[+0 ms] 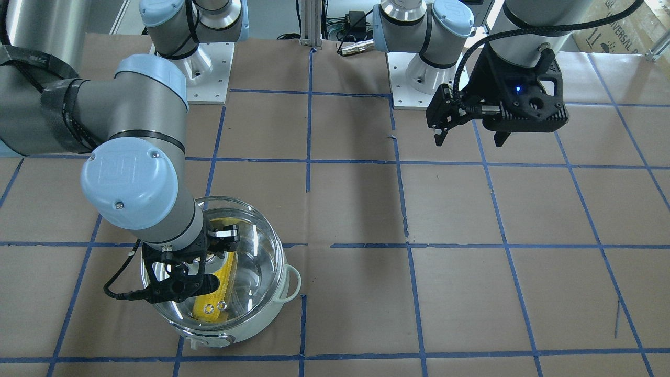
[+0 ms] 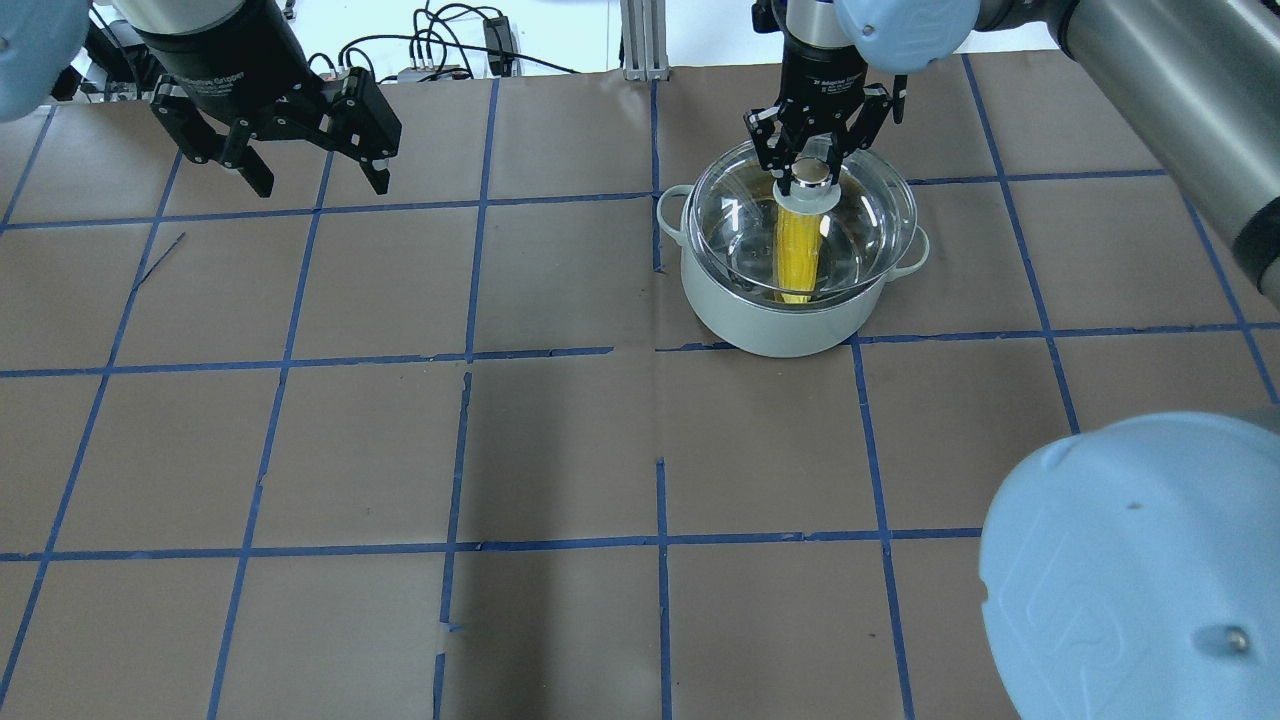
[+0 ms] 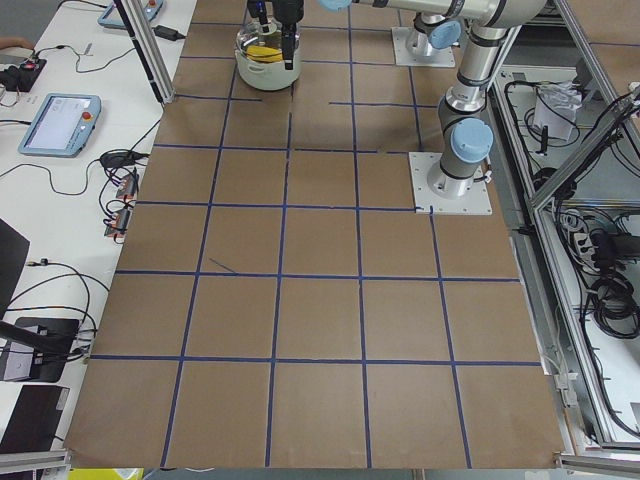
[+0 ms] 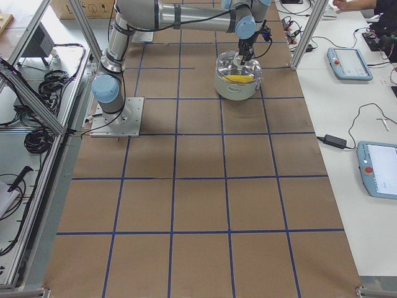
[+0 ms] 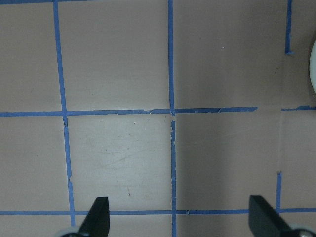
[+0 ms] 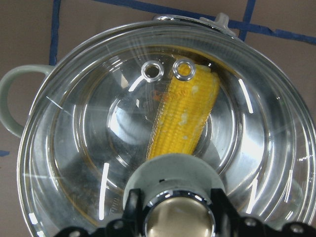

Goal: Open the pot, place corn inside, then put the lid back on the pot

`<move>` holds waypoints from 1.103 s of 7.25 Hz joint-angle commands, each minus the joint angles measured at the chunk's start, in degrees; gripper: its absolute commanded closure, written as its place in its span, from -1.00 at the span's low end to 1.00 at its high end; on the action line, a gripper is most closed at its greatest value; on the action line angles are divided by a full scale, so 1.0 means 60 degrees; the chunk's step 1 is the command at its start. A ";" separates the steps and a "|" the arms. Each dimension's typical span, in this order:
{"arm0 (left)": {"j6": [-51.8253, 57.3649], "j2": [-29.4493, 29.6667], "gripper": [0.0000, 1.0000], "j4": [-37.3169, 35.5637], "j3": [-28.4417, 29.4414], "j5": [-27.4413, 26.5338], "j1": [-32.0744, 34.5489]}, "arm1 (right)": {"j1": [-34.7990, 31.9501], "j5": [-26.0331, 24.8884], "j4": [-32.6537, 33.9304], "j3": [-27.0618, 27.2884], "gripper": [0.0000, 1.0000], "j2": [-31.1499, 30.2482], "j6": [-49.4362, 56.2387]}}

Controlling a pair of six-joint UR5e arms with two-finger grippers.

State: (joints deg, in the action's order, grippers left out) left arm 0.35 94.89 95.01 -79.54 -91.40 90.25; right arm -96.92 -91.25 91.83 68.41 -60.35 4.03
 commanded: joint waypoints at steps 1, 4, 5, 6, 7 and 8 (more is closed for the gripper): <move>0.0000 0.0019 -1.00 0.0000 0.0000 0.0013 0.0002 | -0.0032 0.0017 0.0075 0.0067 0.64 -0.0035 0.0002; 0.0000 0.0005 -1.00 0.0000 0.0015 -0.0001 0.0002 | -0.0047 0.0090 0.0060 0.0170 0.64 -0.0006 0.0002; 0.0000 0.0005 -1.00 0.0000 0.0015 -0.0001 0.0002 | -0.0047 0.0192 0.0060 0.0156 0.64 0.0009 0.0017; 0.0000 0.0019 -1.00 0.0000 0.0015 -0.0001 0.0002 | -0.0047 0.0193 0.0075 0.0127 0.64 0.0009 0.0031; 0.0000 0.0005 -1.00 0.0000 0.0015 -0.0001 0.0002 | -0.0033 0.0179 0.0075 0.0127 0.62 0.0009 0.0060; 0.0000 -0.0010 -1.00 -0.0015 0.0015 -0.0001 0.0002 | -0.0032 0.0178 0.0090 0.0112 0.62 0.0009 0.0061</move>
State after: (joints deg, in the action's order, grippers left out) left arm 0.35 94.92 94.99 -79.45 -91.41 90.26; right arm -97.16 -90.18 92.30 69.17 -60.30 4.32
